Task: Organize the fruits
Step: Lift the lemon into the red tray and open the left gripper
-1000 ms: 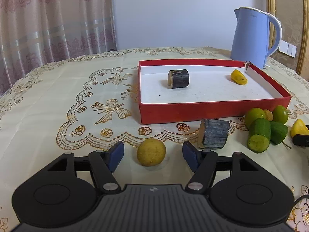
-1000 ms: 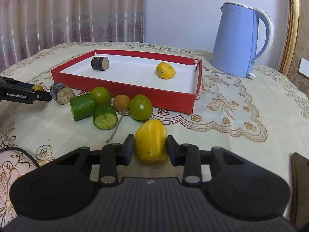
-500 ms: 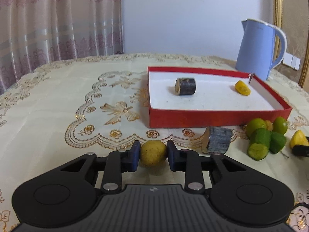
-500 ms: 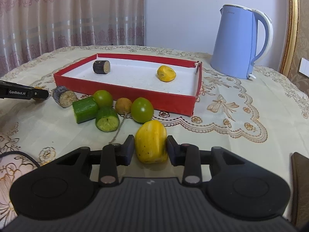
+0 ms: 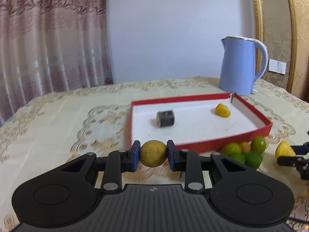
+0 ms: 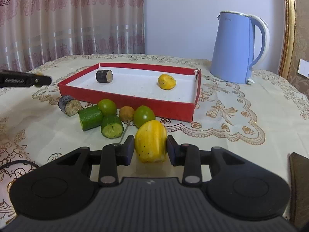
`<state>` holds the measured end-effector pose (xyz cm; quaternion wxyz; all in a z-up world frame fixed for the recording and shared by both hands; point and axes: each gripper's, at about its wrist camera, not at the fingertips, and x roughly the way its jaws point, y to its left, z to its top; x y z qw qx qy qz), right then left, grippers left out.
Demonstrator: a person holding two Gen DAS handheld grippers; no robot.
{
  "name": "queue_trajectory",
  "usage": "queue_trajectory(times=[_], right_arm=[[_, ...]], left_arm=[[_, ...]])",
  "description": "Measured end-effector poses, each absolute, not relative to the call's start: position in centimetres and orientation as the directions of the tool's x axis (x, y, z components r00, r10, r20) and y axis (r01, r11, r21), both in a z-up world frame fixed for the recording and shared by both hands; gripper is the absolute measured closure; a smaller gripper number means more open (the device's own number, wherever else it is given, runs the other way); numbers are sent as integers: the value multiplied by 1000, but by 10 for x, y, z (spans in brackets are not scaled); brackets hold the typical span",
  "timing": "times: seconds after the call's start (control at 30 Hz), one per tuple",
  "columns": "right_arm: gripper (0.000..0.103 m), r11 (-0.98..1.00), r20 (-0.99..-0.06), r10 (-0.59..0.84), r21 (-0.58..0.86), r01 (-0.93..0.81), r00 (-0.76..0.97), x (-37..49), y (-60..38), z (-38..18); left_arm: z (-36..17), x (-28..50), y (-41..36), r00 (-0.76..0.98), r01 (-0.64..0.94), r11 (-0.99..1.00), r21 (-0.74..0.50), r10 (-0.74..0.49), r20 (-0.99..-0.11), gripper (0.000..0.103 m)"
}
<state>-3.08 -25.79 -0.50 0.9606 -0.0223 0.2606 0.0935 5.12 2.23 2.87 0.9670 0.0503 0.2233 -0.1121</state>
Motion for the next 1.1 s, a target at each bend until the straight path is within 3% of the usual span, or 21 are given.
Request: queue_trajectory(times=[0.47,0.73,1.1], right_arm=[[69,981,-479,177,17,-192,860,-37,-264,2],[69,981,-475,184,31,-193,860,-38,-267,2],[69,980,-478,188,37,-194,858,-36,-268,2]], left_arm=[[41,122,-43,849,337,939,70,-272,-453,75],[26,168,-77,840,313,939,140,-205,-502,75],[5,213,-99,789,279,951,135,-147,-597,74]])
